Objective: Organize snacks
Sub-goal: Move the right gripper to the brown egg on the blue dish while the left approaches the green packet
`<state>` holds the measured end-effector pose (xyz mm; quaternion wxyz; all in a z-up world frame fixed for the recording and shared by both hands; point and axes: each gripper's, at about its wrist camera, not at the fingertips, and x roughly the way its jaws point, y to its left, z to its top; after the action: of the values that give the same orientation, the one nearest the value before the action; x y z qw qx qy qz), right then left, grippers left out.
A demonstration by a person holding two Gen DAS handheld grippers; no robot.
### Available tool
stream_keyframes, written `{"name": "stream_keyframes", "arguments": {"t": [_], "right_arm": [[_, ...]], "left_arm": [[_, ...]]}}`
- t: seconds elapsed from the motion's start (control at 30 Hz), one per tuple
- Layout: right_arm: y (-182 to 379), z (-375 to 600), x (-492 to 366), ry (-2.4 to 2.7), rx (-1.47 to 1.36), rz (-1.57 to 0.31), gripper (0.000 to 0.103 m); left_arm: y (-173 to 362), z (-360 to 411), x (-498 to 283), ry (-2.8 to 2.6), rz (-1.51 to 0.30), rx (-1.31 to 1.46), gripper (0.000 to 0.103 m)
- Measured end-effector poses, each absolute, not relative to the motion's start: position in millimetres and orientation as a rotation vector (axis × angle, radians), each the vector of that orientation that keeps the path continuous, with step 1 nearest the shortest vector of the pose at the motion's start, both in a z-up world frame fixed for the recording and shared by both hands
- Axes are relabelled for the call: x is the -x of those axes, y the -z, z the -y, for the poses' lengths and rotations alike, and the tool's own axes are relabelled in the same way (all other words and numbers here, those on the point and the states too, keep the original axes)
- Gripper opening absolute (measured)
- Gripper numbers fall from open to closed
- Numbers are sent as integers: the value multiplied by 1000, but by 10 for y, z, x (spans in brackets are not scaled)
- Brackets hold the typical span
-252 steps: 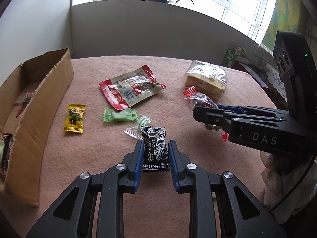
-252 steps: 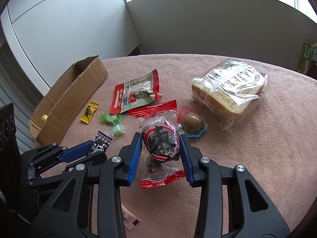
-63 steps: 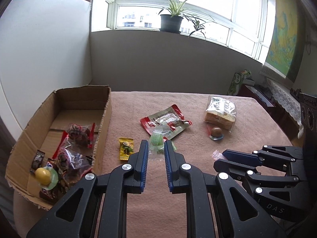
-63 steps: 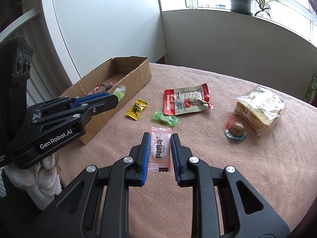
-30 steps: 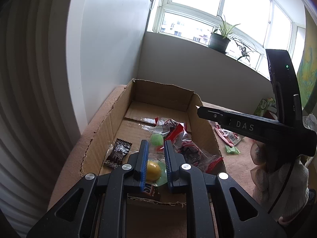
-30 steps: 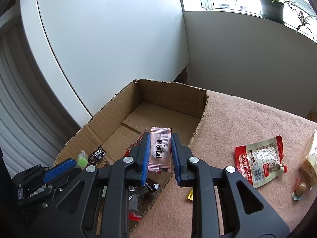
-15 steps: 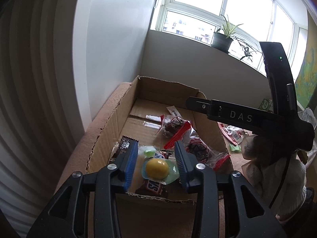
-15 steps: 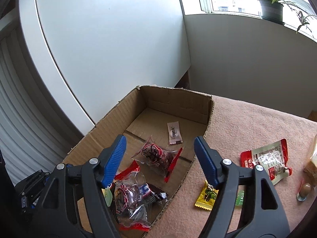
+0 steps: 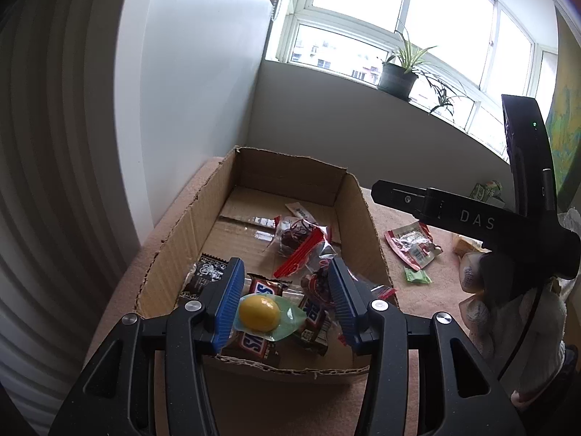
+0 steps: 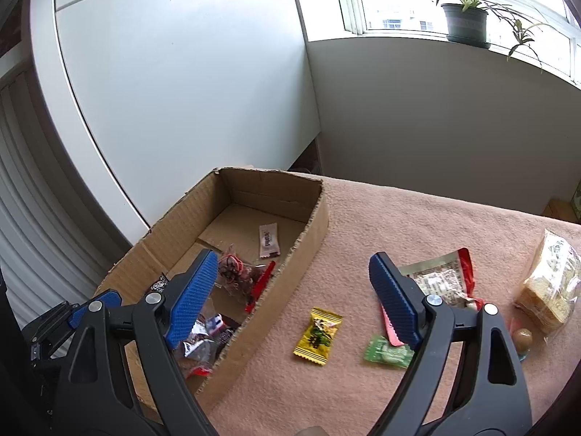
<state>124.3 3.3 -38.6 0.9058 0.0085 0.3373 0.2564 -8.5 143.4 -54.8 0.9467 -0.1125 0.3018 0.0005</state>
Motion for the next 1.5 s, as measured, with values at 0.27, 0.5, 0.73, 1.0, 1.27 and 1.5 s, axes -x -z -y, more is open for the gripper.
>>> {"name": "stream_keyframes", "arguments": {"t": [0.27, 0.5, 0.73, 1.0, 1.27, 1.5], "right_arm": [[304, 486, -1165, -494, -60, -667, 88], [298, 907, -1101, -474, -77, -673, 88], [442, 1377, -1086, -424, -88, -708, 88], [758, 1638, -994, -370, 17, -777, 88], [915, 1703, -995, -356, 96, -814, 87], [1033, 1827, -1219, -358, 43, -867, 80]], "left_arm": [[471, -1166, 75, 33, -600, 208, 47], [442, -812, 19, 78, -607, 167, 47], [477, -436, -70, 139, -635, 122, 47], [632, -76, -253, 206, -713, 95, 47], [773, 220, -451, 237, -774, 67, 55], [927, 322, -629, 240, -830, 47, 55]]}}
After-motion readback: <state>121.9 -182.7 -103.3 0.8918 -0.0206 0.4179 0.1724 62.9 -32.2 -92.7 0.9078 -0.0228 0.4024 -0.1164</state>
